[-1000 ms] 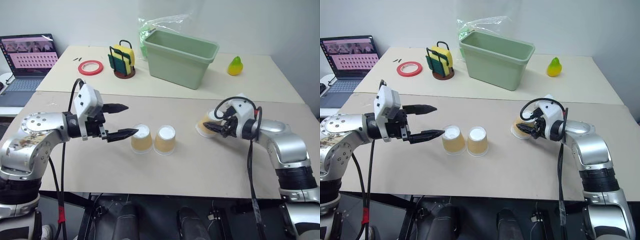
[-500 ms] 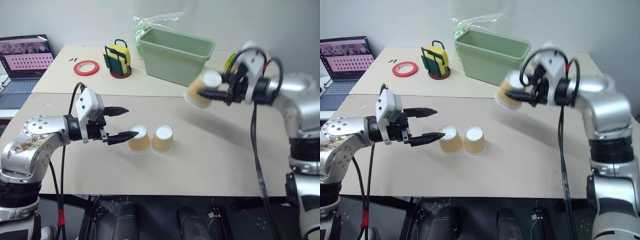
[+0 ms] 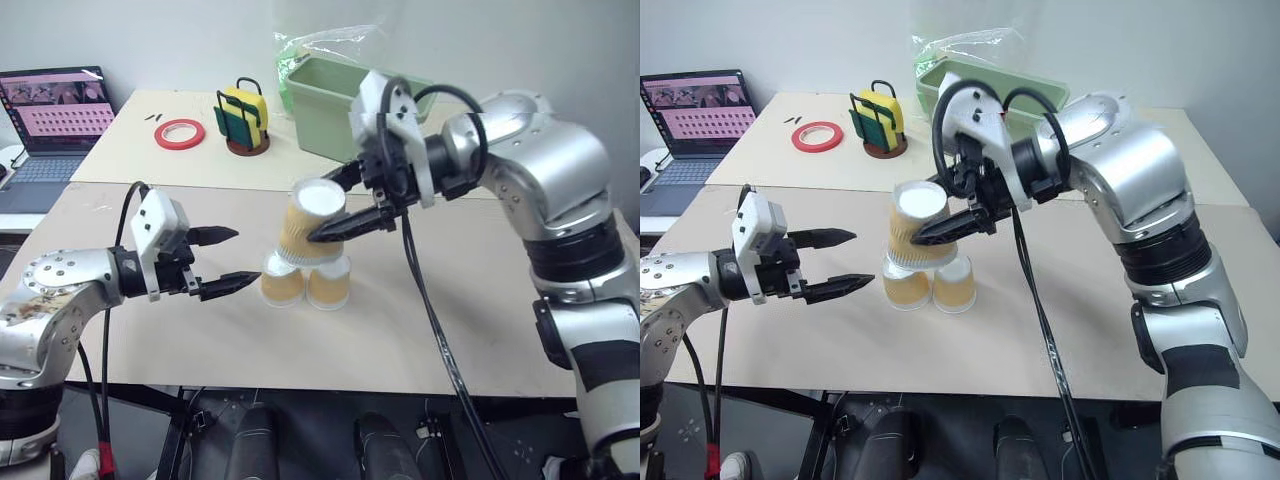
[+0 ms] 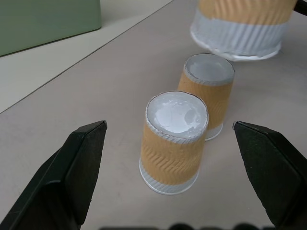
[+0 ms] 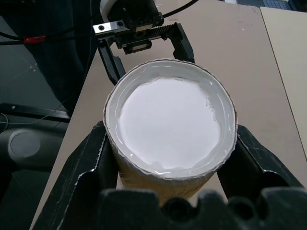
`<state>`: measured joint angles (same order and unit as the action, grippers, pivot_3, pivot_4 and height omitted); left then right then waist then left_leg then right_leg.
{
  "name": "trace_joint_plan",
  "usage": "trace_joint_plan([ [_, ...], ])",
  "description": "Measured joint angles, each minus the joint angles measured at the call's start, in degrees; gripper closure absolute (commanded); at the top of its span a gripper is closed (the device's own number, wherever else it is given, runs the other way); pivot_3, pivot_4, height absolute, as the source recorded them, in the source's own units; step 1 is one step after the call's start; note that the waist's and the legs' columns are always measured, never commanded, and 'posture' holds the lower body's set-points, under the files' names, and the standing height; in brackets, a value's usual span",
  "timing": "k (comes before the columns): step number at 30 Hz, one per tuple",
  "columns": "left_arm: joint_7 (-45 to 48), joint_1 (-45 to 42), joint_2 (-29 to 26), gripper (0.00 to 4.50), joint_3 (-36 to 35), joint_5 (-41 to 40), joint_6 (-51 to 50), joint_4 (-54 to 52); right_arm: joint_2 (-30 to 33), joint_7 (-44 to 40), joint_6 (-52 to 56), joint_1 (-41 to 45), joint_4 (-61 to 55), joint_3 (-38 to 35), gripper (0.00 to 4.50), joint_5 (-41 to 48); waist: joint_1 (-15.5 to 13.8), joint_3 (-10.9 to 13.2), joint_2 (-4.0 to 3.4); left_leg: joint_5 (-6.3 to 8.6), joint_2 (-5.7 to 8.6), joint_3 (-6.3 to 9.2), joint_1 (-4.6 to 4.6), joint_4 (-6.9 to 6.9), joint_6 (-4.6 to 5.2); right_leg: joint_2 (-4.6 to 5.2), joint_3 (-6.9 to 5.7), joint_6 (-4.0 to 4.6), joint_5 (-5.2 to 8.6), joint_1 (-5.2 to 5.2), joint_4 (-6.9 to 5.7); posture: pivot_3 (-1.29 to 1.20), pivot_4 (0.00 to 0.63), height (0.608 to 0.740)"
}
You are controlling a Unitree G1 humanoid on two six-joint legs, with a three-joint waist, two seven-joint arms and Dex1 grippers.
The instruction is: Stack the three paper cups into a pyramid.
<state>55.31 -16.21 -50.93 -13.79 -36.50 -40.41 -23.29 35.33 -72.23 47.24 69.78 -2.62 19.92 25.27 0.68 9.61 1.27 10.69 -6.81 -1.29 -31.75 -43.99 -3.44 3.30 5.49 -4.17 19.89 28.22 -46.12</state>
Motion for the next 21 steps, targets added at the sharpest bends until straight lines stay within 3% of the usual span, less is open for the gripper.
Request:
trace_joint_plan([
  [6,-0.93,1.82,-0.95,0.0,-1.67,-1.71,-0.99,-1.82,-2.41,0.07,-4.86,-3.45,6.48,2.46,1.92,-5.04,0.08,0.0,0.0,-0.01,0.0,0.0,-0.03,0.01,-0.01,0.0,0.01,0.01,-0.01,0.05,-0.01,0.0,0.15,0.656],
  [21,-2.31,3.39,-0.96,0.0,-2.29,-2.09,-1.02,-3.05,-5.82,-0.09,-6.26,-3.43,8.92,2.44,1.92,-8.58,0.08,0.0,0.0,-0.01,0.0,0.0,-0.02,0.02,-0.02,0.0,0.0,0.01,-0.01,0.04,-0.02,0.0,0.15,0.656],
])
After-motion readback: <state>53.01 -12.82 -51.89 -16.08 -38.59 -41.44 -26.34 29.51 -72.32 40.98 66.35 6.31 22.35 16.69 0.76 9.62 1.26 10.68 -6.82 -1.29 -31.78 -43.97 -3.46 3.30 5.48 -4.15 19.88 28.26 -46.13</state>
